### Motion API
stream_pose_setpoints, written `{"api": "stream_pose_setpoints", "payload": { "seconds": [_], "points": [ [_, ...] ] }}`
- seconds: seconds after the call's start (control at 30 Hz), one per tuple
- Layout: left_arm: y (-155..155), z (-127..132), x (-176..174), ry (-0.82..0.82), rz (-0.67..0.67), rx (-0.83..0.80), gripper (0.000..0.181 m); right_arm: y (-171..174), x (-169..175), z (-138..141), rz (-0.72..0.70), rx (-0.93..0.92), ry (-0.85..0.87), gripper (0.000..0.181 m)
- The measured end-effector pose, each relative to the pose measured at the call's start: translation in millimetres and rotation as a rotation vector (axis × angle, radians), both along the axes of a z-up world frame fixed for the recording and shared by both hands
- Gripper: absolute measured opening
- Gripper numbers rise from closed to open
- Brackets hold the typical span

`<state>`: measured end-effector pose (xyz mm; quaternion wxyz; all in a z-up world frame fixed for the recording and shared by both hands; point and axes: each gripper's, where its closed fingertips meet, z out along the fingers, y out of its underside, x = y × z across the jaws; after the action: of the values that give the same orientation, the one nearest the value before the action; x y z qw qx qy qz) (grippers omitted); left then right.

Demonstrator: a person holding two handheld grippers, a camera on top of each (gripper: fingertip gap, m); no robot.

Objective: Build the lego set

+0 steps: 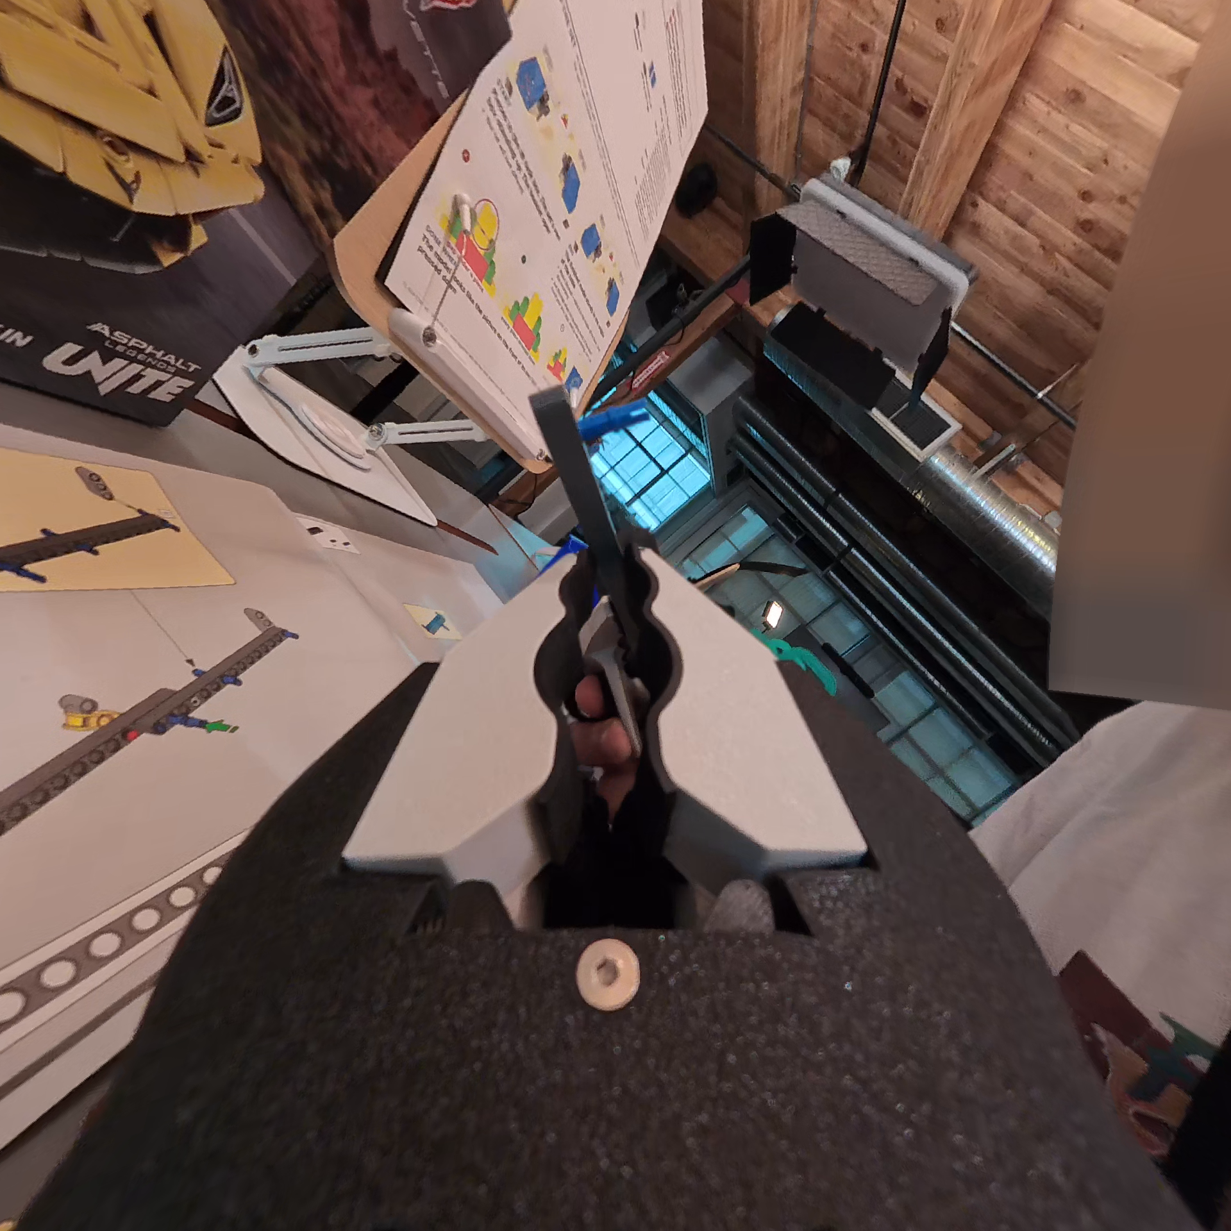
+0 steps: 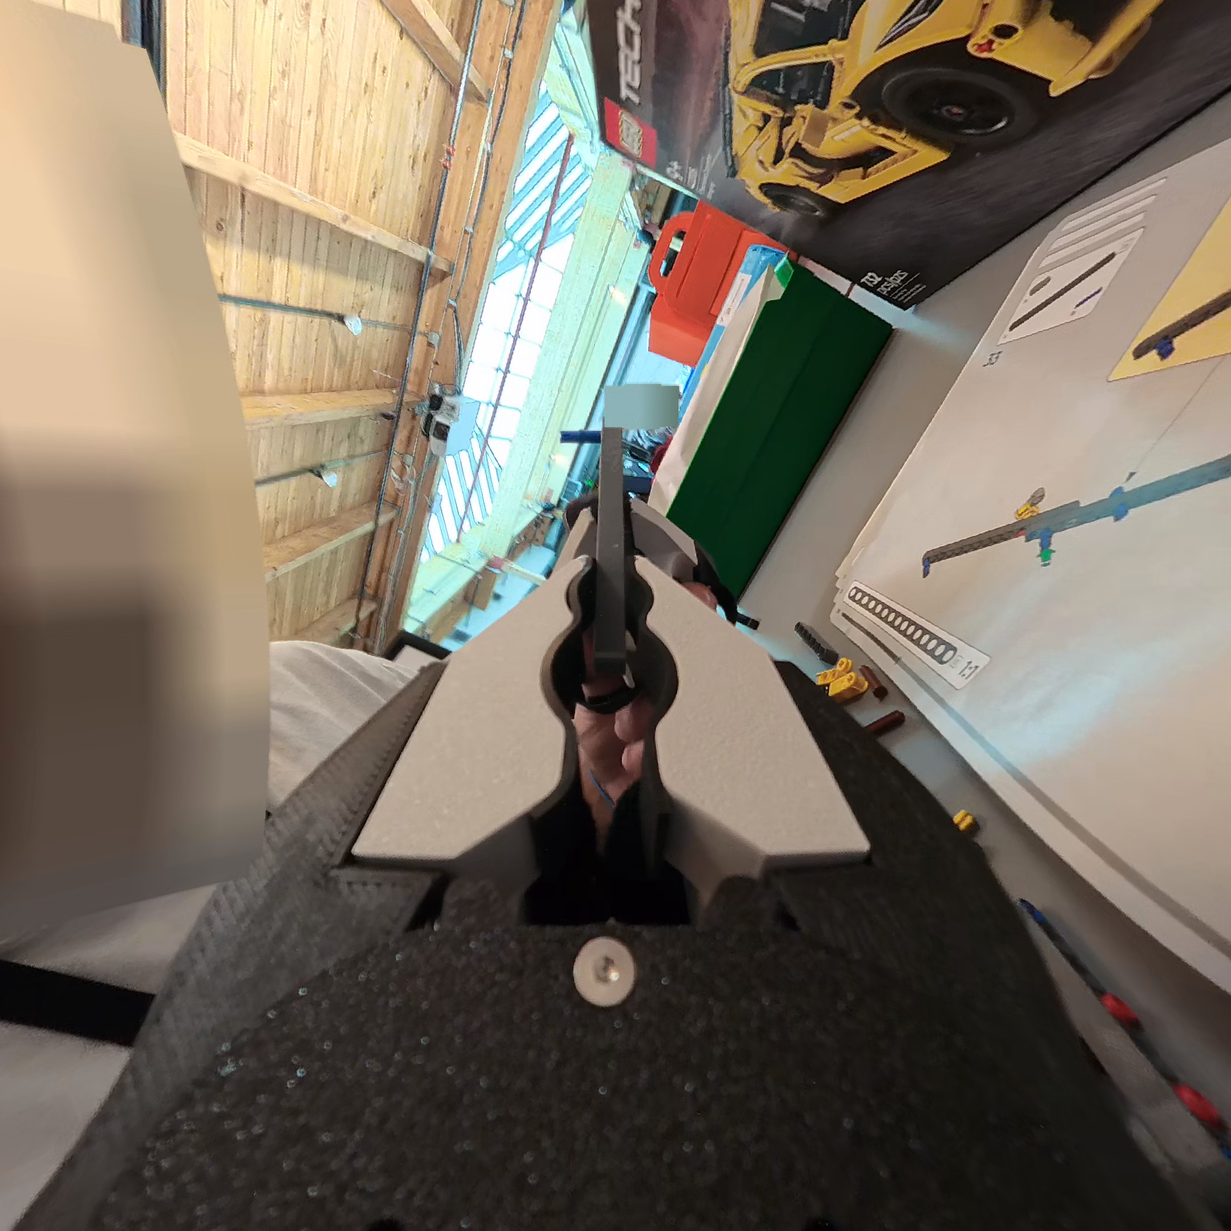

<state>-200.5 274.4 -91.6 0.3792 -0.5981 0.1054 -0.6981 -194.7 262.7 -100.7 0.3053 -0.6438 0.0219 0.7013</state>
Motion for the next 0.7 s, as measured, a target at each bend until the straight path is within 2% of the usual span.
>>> {"api": "stream_pose_setpoints", "payload": {
  "seconds": [0.03, 0.13, 0.2, 0.3, 0.37, 0.43, 0.5, 0.53, 0.6, 0.67, 0.7],
  "points": [
    [-1, 2, 0, 0.014, -0.012, 0.020, 0.008, -2, 1, 2, 0.006, 0.014, -0.021, 0.006],
    [-14, 8, 0, 0.093, -0.081, 0.143, 0.015, -12, 2, 12, 0.039, 0.072, -0.081, 0.005],
    [-30, -2, -5, 0.232, -0.177, 0.234, 0.026, -16, 6, 13, 0.046, 0.098, -0.155, 0.006],
    [-49, -14, -33, 0.496, -0.311, 0.321, 0.029, -23, 14, 19, 0.069, 0.136, -0.219, 0.006],
    [-53, 2, -54, 0.647, -0.386, 0.380, 0.032, -31, 13, 19, 0.107, 0.163, -0.260, 0.006],
    [-56, 37, -68, 0.739, -0.479, 0.407, 0.031, -46, 5, 19, 0.196, 0.193, -0.281, 0.006],
    [-60, 61, -70, 0.867, -0.635, 0.406, 0.032, -58, -3, 19, 0.240, 0.226, -0.298, 0.006],
    [-64, 64, -70, 0.944, -0.730, 0.425, 0.031, -65, -8, 18, 0.274, 0.230, -0.298, 0.006],
    [-78, 55, -72, 1.119, -0.964, 0.411, 0.035, -76, -15, 21, 0.297, 0.260, -0.294, 0.006],
    [-96, 44, -73, 1.233, -1.211, 0.297, 0.044, -86, -21, 21, 0.329, 0.287, -0.300, 0.006],
    [-101, 38, -70, 1.279, -1.279, 0.239, 0.042, -88, -23, 20, 0.331, 0.283, -0.305, 0.006]
  ]
}}
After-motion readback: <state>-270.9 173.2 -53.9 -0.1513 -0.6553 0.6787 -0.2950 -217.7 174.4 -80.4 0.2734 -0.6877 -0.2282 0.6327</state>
